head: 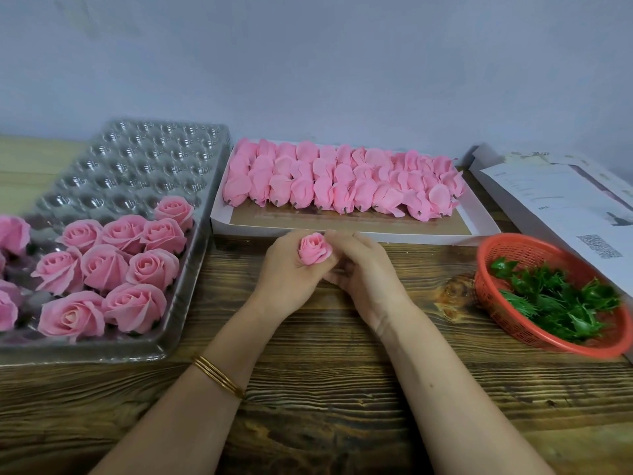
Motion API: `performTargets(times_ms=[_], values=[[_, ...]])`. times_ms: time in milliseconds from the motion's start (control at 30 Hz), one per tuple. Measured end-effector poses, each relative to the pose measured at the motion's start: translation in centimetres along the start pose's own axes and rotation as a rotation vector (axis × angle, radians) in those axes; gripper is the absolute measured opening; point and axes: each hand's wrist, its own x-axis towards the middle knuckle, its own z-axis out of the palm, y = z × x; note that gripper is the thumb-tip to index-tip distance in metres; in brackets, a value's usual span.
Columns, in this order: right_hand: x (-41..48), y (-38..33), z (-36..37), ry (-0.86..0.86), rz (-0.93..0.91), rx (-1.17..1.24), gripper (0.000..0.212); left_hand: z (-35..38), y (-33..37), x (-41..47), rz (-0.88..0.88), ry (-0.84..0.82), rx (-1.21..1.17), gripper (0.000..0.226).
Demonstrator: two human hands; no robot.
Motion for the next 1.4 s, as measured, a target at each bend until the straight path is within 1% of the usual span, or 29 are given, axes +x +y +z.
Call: performTargets(times_ms=[100,233,367,567,867,900,967,1000,1067,1133,1167,1233,1300,1400], values=[[-0.2,0.2,0.2,-0.002,-0.005,0.014,0.036,-0.1,-0.1,-0.1,0.027,-0.044,0.032,0.018],[-0.2,0.2,0.1,-0.003,-0.010,-0.014,0.033,-0.1,-0.2,-0.1,0.006,-0.063,0.065,0.021],[-0.2,0.2,0.0,-0.005,-0.014,-0.051,0.035,-0.1,-0.1,-0.1,0.035,-0.056,0.068,0.037],[-0.1,0.4,-0.1,0.017,-0.036,-0.100,0.035,0.0,-0.2,-0.1,0.040,-0.044,0.075,0.030],[-0.2,0.3,-0.1,0.018,-0.033,-0.094,0.026,0.1,-0.1,-0.3,0.020,-0.037,0.054,0.023],[-0.2,0.3,-0.1,0.010,-0.037,-0.082,0.025,0.1,-0.1,-0.2,0.020,-0.034,0.048,0.020],[-0.1,0.4,0.0,-0.007,-0.038,-0.033,0.014,0.1,-0.1,-0.2,0.014,-0.025,0.006,0.013],[-0.1,0.3,0.1,-0.005,-0.025,-0.002,0.012,0.0,-0.1,-0.2,0.013,-0.010,-0.020,0.011],[0.2,0.4,-0.1,0.015,0.000,0.035,0.030,0.0,-0.2,-0.1,0.014,0.023,-0.064,0.007],[0.3,0.3,-0.2,0.025,0.000,0.023,0.032,0.1,-0.2,-0.1,0.007,0.050,-0.097,0.009],[0.3,0.3,-0.2,0.017,-0.001,0.000,0.031,0.1,-0.2,0.0,0.002,0.068,-0.096,0.013],[0.2,0.5,-0.2,0.004,-0.020,-0.048,0.037,0.2,-0.2,0.1,-0.013,0.106,-0.088,0.021],[0.1,0.9,0.0,-0.007,-0.080,-0.136,0.045,0.3,-0.1,0.1,-0.029,0.149,-0.122,0.025],[0.0,1.4,0.2,-0.002,-0.169,-0.253,0.047,0.4,0.4,0.0,-0.079,0.159,-0.192,0.028]])
